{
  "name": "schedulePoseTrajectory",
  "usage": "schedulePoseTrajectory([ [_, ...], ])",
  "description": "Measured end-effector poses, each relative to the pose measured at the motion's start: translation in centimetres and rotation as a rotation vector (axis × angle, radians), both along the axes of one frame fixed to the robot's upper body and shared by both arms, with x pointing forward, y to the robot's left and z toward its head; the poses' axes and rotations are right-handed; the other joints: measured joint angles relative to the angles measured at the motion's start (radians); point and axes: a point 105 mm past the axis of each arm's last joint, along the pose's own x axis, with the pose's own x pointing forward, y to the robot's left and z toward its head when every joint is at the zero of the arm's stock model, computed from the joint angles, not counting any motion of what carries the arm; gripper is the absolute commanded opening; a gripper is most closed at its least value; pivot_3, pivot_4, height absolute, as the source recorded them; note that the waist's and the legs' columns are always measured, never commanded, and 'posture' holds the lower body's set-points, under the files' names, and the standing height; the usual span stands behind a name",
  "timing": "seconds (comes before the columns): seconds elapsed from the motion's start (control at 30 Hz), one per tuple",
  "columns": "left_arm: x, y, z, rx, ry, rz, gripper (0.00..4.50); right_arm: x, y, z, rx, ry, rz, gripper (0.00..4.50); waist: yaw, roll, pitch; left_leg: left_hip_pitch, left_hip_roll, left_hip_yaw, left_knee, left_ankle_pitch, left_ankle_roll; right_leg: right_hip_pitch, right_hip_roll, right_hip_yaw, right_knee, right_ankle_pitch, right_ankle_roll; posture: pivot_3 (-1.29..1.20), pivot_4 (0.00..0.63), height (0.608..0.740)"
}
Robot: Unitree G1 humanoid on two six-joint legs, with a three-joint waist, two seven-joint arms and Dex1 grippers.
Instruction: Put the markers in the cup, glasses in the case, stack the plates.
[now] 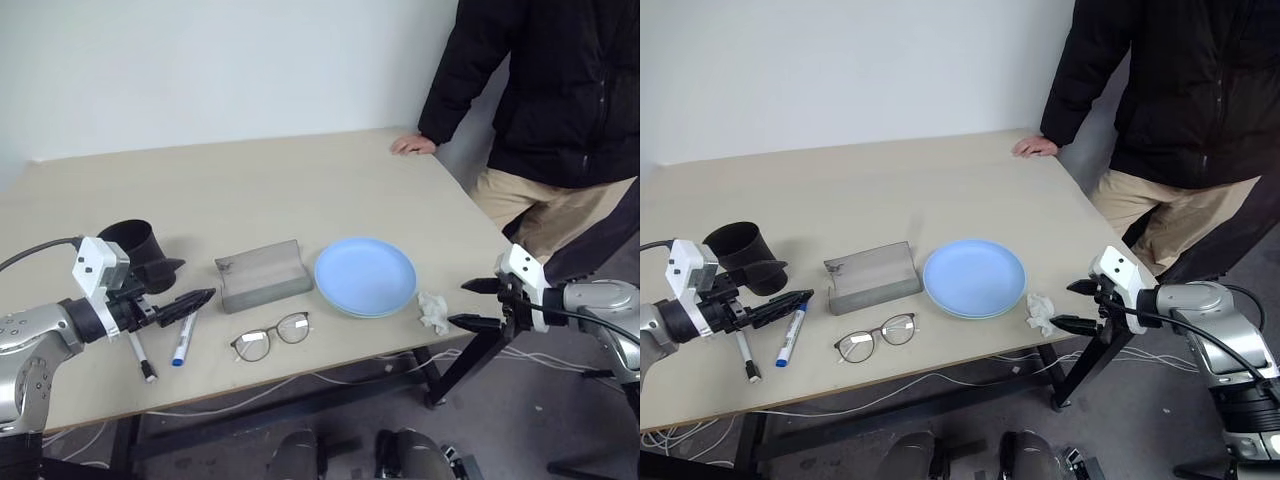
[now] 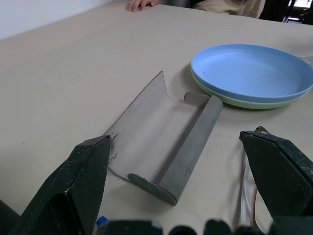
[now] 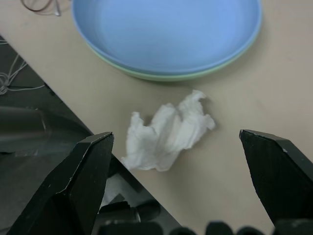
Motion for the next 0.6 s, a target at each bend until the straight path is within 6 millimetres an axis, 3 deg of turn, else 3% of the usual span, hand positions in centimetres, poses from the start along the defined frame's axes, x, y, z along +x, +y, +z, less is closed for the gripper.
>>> schedulePoseTrajectory([
  [0.13,0.0,0.0,-0.1,0.0,0.002,0.0,4.5,0.3,-0.2,-1.0,-0.018,0.022,-0.015,4.45,0.0,0.0,0.0,0.002,0.001,0.005,-0.004,0.0,0.0,-0.003,0.002,0.005,0.001,0.0,0.0,0.0,0.0,0.701],
  [0.3,-0.3,0.1,-0.4,0.001,0.017,0.003,4.5,0.5,0.5,-1.5,-0.011,0.026,-0.001,4.45,0.001,0.001,-0.001,0.004,0.0,0.005,-0.004,-0.002,-0.004,-0.003,0.002,-0.005,0.001,0.0,0.0,0.0,0.0,0.701],
  [0.6,-0.7,0.2,-1.0,0.005,0.039,0.009,4.5,0.5,2.4,-2.5,-0.004,0.042,0.04,4.45,0.003,-0.001,-0.001,0.005,-0.011,0.005,-0.001,-0.005,-0.002,-0.009,0.001,0.011,0.017,0.0,0.0,0.0,0.0,0.701],
])
